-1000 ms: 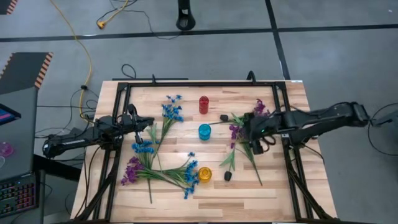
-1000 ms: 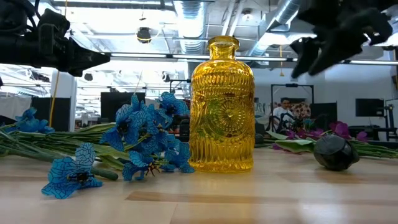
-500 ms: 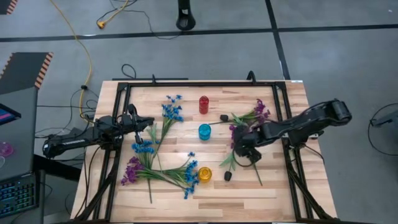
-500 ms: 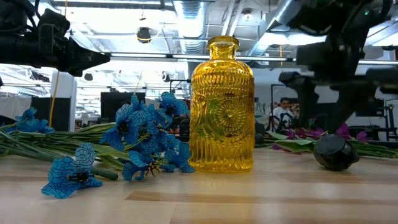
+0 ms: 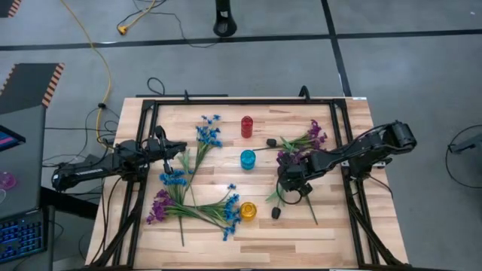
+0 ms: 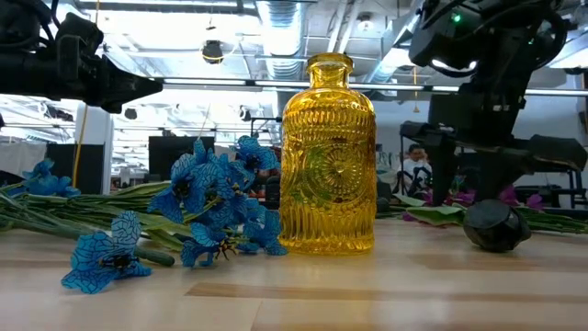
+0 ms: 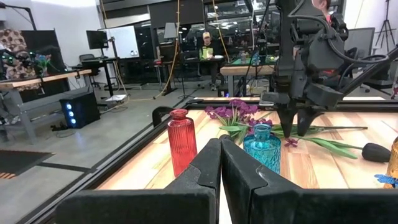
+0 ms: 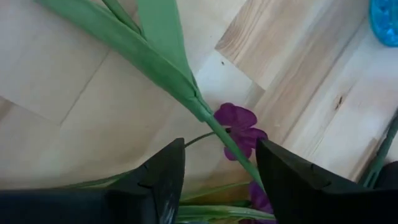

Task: Sort flowers into vase by color
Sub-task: Put the bottom right black flower into the red crystal vase

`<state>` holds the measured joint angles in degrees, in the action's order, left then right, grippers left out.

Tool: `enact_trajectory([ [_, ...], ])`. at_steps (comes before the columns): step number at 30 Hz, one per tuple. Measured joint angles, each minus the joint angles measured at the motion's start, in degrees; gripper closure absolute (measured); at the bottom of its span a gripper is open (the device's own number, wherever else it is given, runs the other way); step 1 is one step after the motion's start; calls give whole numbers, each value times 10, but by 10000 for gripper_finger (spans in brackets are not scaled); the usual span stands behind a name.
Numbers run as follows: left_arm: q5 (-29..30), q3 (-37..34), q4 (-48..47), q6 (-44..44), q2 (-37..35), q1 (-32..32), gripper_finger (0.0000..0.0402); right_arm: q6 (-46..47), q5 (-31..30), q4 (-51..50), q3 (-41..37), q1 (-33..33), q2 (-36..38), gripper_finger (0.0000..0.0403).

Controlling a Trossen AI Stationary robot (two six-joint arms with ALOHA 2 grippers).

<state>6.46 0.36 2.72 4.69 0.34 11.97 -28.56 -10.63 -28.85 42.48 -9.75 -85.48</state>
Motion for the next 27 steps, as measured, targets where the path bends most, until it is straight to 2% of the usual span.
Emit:
enact_trajectory([
  [15, 0, 0, 0, 0, 0, 0, 401, 0, 0, -10, 0, 1, -1, 275],
  [27, 0, 0, 0, 0, 0, 0, 401, 0, 0, -10, 0, 1, -1, 314],
])
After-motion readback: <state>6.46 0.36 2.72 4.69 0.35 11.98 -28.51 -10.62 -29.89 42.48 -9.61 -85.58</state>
